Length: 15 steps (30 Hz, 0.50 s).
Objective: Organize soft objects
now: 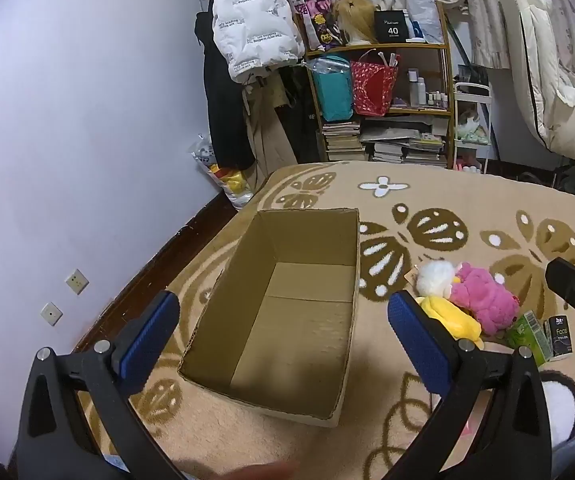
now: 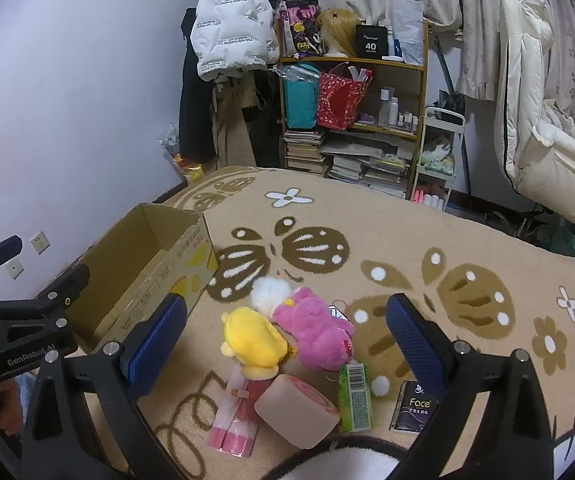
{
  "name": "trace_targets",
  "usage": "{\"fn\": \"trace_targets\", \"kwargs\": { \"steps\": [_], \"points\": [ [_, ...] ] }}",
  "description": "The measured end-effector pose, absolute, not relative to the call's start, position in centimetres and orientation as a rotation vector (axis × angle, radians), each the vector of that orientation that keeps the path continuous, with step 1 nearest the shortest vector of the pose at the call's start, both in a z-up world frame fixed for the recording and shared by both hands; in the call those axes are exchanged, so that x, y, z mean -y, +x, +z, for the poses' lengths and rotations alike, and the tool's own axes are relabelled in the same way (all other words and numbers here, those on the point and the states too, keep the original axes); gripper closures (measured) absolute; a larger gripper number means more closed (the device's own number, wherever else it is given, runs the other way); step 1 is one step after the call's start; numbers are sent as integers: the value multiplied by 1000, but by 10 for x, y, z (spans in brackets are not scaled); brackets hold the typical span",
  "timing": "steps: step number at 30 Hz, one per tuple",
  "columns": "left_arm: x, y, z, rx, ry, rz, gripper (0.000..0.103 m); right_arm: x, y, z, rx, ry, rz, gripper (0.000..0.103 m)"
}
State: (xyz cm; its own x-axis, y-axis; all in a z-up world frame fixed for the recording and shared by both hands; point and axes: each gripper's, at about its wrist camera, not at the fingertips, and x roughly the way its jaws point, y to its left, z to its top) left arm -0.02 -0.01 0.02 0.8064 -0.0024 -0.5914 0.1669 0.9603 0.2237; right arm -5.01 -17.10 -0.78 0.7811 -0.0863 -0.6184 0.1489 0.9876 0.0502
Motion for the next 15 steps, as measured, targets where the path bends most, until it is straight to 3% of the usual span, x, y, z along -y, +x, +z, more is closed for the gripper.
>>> {"fn": "trace_targets", "kwargs": {
  "steps": [15],
  "points": [
    [-6, 4, 1, -652, 248, -99, 0, 171, -50, -7, -664, 102, -126, 0]
  ]
}}
